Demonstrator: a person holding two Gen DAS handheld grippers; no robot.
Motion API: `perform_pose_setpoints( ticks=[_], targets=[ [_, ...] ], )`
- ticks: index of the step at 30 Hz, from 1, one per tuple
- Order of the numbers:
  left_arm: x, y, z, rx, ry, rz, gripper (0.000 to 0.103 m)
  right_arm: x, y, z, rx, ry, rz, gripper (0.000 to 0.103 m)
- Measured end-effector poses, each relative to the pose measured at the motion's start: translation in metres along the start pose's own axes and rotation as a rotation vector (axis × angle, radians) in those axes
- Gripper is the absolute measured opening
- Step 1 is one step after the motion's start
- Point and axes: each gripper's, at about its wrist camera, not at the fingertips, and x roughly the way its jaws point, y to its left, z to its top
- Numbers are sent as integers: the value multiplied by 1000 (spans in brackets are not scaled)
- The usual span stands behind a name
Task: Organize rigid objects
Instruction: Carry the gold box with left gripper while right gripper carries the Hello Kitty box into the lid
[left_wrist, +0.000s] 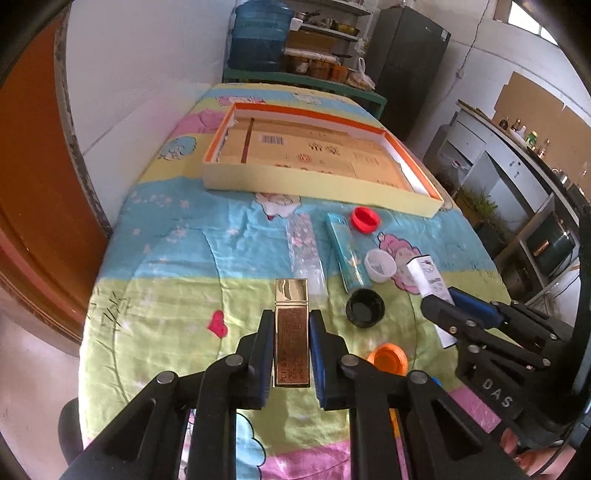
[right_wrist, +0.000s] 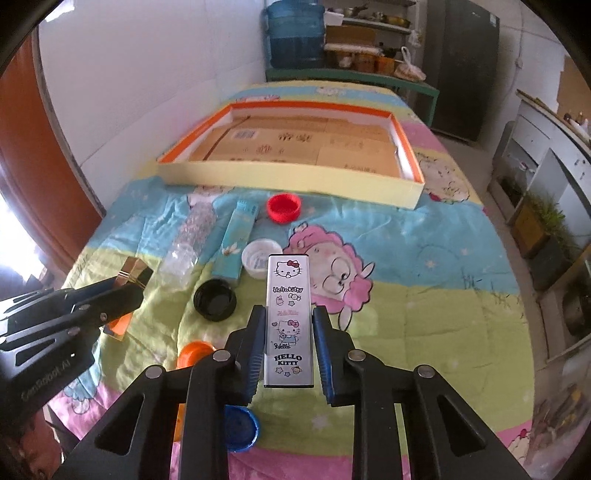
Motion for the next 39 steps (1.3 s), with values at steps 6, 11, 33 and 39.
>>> perform_pose_setpoints(
  ticks=[6,11,33,39],
  targets=[
    [-8,-1,11,9,-30,1,18,-11,-3,10,1,-32,-5,26],
    [-12,-4,23,12,-49,-3,18,-17,-5,16,1,-52,-8,26],
    [-6,-9,94,13,-143,9,18,-26,-19,74,2,-160,-24,26],
    [9,-6,117,12,-145,17,18,-16,-24,97,5,-177,-23,26]
  ],
)
